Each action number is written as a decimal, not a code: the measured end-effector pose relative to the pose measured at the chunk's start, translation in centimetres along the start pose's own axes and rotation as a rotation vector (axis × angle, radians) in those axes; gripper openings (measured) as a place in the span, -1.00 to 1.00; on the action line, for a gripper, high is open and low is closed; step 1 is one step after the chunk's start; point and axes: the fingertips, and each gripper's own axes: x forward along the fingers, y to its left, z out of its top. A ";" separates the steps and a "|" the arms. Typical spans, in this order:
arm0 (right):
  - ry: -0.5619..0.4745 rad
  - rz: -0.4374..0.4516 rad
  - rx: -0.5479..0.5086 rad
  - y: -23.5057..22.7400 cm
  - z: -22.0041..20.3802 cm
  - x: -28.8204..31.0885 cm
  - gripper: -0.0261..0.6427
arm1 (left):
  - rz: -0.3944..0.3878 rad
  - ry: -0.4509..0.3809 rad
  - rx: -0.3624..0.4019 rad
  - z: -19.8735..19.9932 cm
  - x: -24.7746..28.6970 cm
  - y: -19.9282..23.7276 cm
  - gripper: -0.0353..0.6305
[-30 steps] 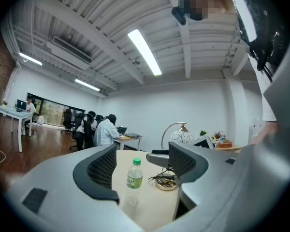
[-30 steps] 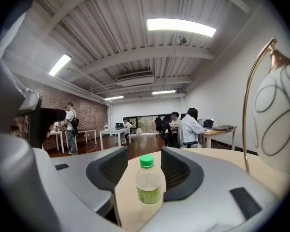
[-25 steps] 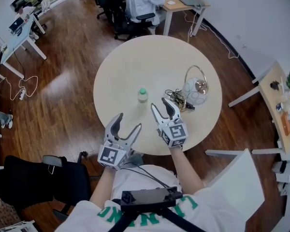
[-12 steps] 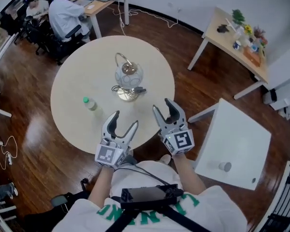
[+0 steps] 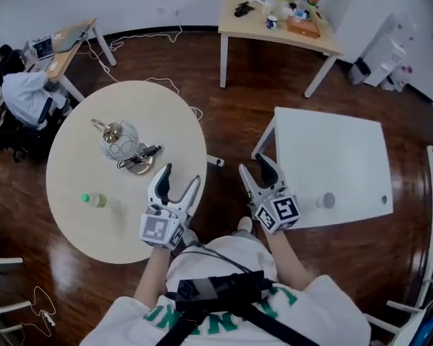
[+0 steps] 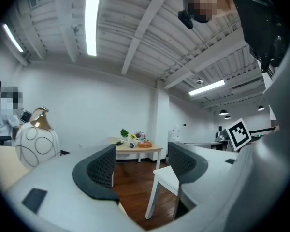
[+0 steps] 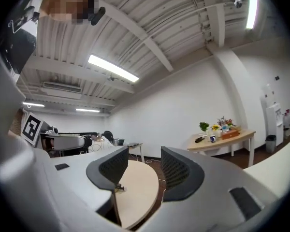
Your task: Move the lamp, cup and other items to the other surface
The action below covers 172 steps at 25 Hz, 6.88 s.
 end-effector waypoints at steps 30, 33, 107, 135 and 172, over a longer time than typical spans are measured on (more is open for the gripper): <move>0.155 -0.915 0.114 -25.9 -12.7 -37.1 0.38 | -0.863 0.329 0.075 -13.6 16.0 -35.6 0.05; 0.227 -0.916 0.140 -28.6 -16.5 -38.0 0.38 | -0.862 0.356 0.081 -14.6 16.6 -37.0 0.05; 0.745 0.887 -0.263 39.7 -38.2 13.2 0.28 | 0.981 -0.063 -0.124 -7.4 -39.5 13.5 0.05; 0.144 0.641 -0.074 24.6 -10.5 12.4 0.34 | 0.626 -0.072 -0.060 -2.1 -22.8 10.6 0.05; 0.024 0.132 -0.045 5.4 -1.9 4.9 0.30 | 0.196 -0.049 0.029 -0.7 -5.0 3.4 0.05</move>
